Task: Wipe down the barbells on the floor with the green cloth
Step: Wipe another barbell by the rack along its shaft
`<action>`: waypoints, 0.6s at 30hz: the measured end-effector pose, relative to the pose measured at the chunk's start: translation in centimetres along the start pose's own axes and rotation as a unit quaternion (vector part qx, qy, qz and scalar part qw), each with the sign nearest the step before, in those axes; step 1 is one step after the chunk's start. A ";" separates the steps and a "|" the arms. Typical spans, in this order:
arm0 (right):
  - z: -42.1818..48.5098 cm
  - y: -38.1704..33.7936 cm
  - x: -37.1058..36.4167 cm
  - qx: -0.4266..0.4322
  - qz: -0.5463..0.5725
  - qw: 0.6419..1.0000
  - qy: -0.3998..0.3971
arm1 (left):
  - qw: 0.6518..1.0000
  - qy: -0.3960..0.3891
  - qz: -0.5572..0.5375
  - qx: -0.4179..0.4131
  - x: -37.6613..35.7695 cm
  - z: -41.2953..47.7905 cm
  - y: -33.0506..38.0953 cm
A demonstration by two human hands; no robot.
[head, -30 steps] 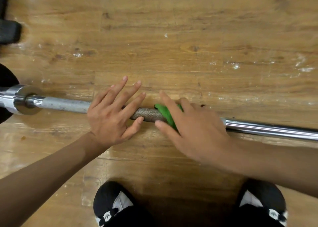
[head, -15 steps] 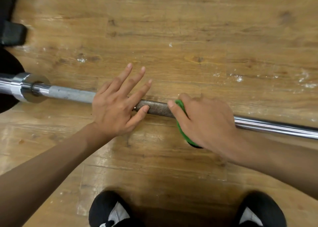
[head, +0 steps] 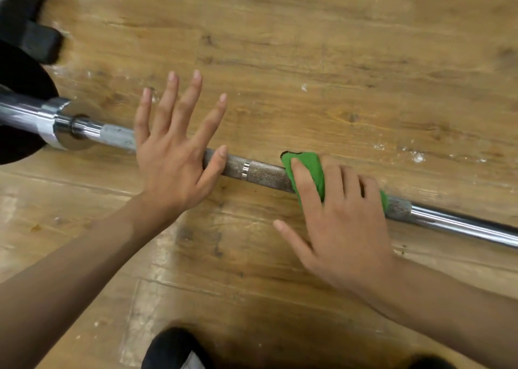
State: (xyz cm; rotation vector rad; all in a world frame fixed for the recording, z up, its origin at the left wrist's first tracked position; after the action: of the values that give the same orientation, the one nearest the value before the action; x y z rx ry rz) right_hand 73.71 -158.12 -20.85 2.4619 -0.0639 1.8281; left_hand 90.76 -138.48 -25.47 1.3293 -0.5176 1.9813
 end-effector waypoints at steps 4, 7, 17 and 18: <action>5.7 -0.4 1.9 -0.041 0.078 0.996 -0.010 | 1.000 -0.001 0.007 -0.025 -0.5 1.3 -0.5; 4.7 -1.4 1.7 -0.032 0.042 0.999 0.010 | 1.000 -0.012 0.009 -0.018 -1.0 2.4 -0.6; 6.7 -2.4 1.7 -0.023 0.008 0.998 0.050 | 1.000 -0.009 0.022 -0.014 -2.2 5.3 -0.9; 6.5 -2.2 1.6 -0.009 -0.002 0.998 0.061 | 1.000 -0.008 0.025 -0.010 -2.3 5.3 -0.9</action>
State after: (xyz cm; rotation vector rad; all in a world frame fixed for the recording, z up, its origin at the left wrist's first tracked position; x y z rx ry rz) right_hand 80.57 -156.43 -21.27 2.3318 -0.0686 1.9615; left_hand 95.39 -142.06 -25.48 1.3332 -0.5817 2.0017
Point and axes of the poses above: each hand's wrist, its own z-axis towards the middle knuckle, its own x-axis out of the back of the hand, y = z × x, the point moved 1 cm from there along z, towards the middle knuckle, and after that the axes turned 5 degrees about -z, right-handed, at the moved point
